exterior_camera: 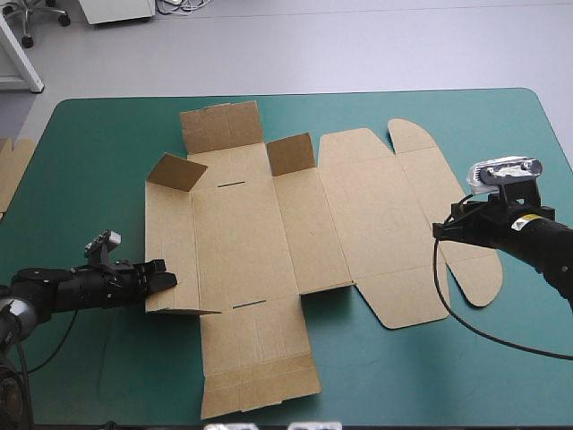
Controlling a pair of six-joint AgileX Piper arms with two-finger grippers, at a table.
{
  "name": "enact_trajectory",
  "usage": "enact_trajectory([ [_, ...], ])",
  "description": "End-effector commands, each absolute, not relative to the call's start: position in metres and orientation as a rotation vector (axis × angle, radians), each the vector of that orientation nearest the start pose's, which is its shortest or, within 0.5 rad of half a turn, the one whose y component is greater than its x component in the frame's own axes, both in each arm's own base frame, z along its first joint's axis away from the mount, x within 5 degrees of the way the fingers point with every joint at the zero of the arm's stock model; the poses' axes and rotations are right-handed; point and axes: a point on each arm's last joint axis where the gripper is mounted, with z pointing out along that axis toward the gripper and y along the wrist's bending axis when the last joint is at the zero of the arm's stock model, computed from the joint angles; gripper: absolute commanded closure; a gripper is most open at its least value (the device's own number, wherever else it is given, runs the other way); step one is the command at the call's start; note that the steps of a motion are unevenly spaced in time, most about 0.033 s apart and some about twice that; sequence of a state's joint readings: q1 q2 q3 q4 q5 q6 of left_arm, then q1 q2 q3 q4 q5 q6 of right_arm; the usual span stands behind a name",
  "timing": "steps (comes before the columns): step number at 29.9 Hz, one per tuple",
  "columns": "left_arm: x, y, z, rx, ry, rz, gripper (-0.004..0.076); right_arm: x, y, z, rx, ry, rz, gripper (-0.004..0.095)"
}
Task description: Fold the box
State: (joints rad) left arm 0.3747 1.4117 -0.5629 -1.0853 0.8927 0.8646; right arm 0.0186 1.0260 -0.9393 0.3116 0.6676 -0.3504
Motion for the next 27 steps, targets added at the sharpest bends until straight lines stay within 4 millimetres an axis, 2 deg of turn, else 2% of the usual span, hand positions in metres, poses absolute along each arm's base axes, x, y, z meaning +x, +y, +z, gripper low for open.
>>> enact_trajectory([
  [1,0.222,0.018,0.197,-0.315,2.508,-0.921,0.0734,0.209,0.022,0.371,-0.227,2.096,0.162,0.0669],
  [7,0.226,0.020,0.202,-0.236,2.503,-0.882,0.0734,0.209,0.022,0.371,-0.230,2.097,0.161,0.0669],
  [12,0.239,0.026,0.229,-0.041,2.530,-0.827,0.0734,0.208,0.022,0.370,-0.243,2.098,0.155,0.0669],
  [16,0.248,0.033,0.253,0.074,2.587,-0.711,0.0734,0.208,0.022,0.370,-0.243,2.098,0.155,0.0669],
  [21,0.262,0.021,0.276,0.374,2.550,-0.552,0.0734,0.208,0.022,0.370,-0.243,2.098,0.155,0.0669],
  [23,0.272,0.012,0.287,0.421,2.497,-0.510,0.0734,0.208,0.022,0.370,-0.243,2.098,0.155,0.0669],
  [27,0.292,-0.011,0.299,0.580,2.479,-0.557,0.0734,0.208,0.022,0.370,-0.243,2.098,0.155,0.0669],
])
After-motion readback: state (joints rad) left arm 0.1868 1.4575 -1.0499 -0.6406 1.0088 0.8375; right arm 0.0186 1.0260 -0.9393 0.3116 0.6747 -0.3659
